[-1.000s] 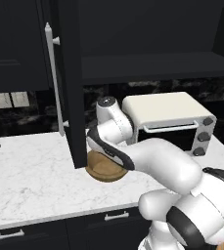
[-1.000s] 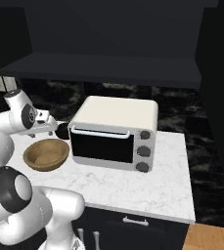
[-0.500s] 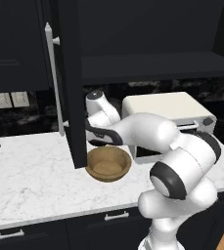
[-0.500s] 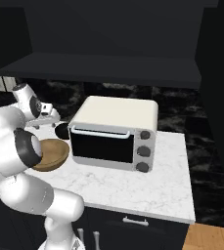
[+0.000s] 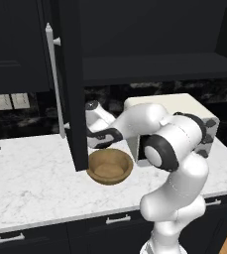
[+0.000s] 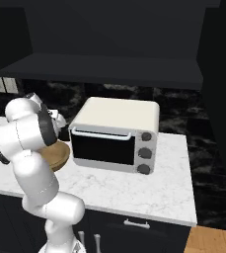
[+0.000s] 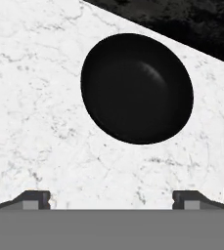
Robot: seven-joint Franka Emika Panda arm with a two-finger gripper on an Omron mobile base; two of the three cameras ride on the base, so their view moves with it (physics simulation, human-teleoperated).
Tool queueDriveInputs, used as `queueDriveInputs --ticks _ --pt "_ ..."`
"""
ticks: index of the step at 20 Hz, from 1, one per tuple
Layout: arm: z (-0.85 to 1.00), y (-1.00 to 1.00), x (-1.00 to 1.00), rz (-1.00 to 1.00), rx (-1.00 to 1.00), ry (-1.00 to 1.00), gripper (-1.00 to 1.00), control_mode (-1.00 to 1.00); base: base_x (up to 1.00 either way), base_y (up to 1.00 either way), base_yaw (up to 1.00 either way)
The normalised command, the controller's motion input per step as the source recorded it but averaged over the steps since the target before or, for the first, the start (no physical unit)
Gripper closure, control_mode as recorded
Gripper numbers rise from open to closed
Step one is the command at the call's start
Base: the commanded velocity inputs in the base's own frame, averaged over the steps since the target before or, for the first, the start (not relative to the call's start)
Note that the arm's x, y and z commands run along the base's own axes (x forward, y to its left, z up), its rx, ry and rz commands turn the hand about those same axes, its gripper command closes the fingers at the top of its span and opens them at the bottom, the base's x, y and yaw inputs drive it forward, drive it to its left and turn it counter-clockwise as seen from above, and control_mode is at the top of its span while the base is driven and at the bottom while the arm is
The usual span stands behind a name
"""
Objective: Pick up the bowls on the counter and stack them on top of one another in the open cabinet. Place the smaller bowl on top of the larger bowl.
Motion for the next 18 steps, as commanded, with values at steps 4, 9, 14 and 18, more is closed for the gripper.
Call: queueDriveInputs --ticks 4,9,14,18 --pt "-0.40 0.00 0.32 0.06 0.00 0.02 -1.00 -1.00 0.00 0.00 0.00" --pt "-0.40 0.02 0.37 0.06 -0.01 0.00 -1.00 -1.00 0.00 0.00 0.00" --pt "-0.24 0.11 0.37 0.03 -0.03 0.00 -1.00 -1.00 0.00 0.00 0.00" --pt "-0.22 0.13 0.41 0.01 -0.03 0.00 -1.00 -1.00 0.00 0.00 0.00"
